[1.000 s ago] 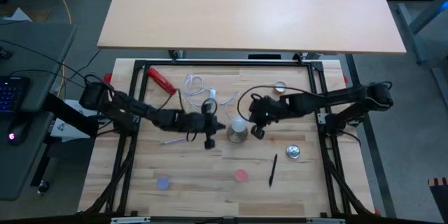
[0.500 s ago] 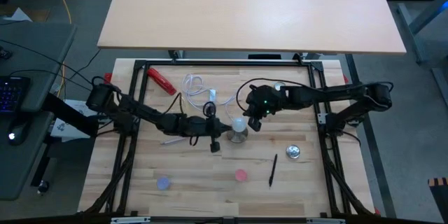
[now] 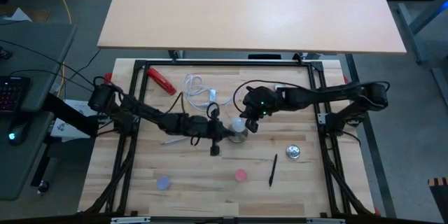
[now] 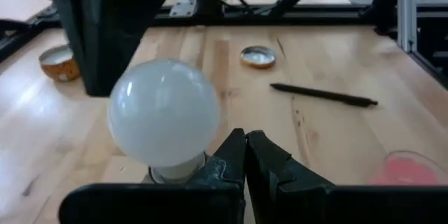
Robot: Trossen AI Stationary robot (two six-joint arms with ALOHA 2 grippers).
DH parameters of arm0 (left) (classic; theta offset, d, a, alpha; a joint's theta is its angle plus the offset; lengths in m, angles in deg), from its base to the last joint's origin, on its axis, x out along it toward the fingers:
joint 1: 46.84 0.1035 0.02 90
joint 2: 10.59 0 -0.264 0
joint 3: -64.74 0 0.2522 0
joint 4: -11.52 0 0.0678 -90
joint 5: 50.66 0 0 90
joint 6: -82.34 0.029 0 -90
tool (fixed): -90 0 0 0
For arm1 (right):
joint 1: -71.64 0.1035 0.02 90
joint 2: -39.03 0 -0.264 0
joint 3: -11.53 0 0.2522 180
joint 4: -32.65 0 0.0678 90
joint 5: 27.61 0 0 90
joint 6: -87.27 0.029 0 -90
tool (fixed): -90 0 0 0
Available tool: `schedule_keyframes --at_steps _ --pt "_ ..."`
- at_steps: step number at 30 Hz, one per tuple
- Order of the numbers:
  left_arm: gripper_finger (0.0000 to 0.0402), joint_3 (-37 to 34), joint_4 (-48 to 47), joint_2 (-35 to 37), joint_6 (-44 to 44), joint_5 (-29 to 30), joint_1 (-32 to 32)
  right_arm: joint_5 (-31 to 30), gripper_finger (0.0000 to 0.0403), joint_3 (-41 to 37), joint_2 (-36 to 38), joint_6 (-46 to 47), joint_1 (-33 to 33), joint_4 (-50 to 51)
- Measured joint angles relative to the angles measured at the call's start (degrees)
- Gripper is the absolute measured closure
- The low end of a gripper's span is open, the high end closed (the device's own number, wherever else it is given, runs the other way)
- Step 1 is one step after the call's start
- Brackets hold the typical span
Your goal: Screw lightbulb
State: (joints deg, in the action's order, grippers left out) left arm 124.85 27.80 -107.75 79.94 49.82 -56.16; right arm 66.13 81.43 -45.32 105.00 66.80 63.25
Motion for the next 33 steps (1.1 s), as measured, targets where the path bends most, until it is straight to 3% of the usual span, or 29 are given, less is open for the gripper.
schedule_keyframes --at_steps 13,22,33 --pt "0.0402 -0.04 -0.23 -0.99 1.54 -0.39 1.72 0.93 0.0403 0.00 -0.62 1.72 1.00 -0.33" --pt "0.0402 -0.04 -0.24 -0.96 2.67 -1.39 4.62 -2.47 0.0403 0.00 -0.45 3.66 2.78 1.10" --pt "0.0401 -0.07 -0.81 -0.72 7.62 0.66 5.55 -2.05 0.0403 -0.04 1.96 6.19 2.93 5.55"
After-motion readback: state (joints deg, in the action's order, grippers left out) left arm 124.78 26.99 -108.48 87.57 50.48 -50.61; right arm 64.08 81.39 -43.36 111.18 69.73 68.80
